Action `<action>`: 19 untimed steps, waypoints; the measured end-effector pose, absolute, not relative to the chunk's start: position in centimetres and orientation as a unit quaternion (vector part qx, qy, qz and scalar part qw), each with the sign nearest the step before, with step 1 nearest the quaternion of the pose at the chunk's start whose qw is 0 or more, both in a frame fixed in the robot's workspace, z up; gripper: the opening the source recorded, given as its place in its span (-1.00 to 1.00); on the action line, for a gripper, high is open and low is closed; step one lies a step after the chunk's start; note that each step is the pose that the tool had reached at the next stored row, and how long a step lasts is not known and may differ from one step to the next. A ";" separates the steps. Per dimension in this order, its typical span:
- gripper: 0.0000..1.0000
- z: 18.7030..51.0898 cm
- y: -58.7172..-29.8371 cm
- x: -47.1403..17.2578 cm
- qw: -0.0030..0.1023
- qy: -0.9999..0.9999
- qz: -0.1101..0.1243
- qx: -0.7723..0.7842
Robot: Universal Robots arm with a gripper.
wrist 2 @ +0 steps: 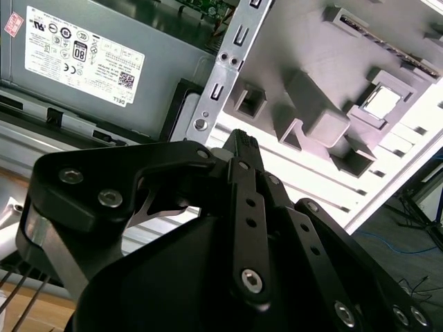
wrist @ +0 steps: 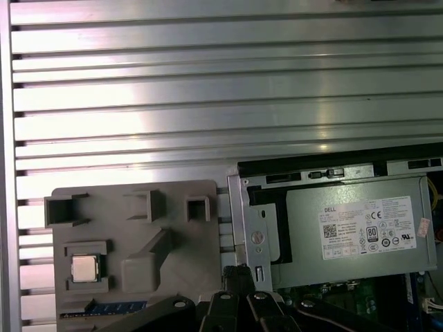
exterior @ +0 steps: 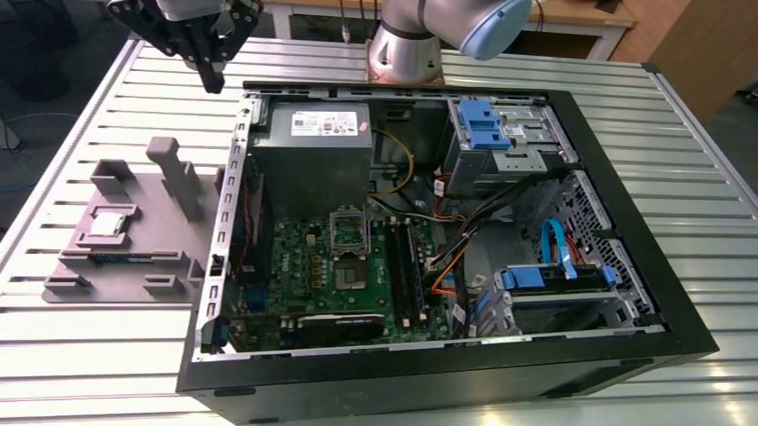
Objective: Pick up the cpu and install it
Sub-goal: 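Reach for the cpu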
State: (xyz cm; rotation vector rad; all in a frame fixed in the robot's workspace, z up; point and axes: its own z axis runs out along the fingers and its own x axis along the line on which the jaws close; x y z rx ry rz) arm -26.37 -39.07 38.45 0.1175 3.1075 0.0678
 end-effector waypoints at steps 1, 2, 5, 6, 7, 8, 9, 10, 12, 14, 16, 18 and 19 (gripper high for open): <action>-0.79 38.4 -39.1 -26.4 0.016 0.999 0.022 0.038; -0.79 38.4 -39.1 -26.4 0.016 0.999 0.022 0.038; -0.79 38.4 -39.1 -26.5 0.016 0.999 0.022 0.038; -0.79 38.4 -39.1 -26.5 0.016 0.999 0.022 0.038; -0.79 38.4 -39.1 -26.5 0.016 0.999 0.022 0.038; -0.79 38.4 -39.1 -26.5 0.016 0.999 0.022 0.038; -0.79 38.4 -39.1 -26.5 0.016 0.999 0.022 0.038; -0.79 38.4 -39.1 -26.5 0.016 0.999 0.022 0.038; -0.79 38.4 -39.1 -26.5 0.016 0.999 0.022 0.038; -0.79 38.4 -39.1 -26.5 0.016 0.999 0.022 0.038; -0.79 38.4 -39.1 -26.6 0.016 0.999 0.022 0.038; -0.79 38.3 -39.1 -26.8 0.015 0.999 0.022 0.038; -0.79 38.3 -39.1 -27.0 0.016 0.999 0.022 0.038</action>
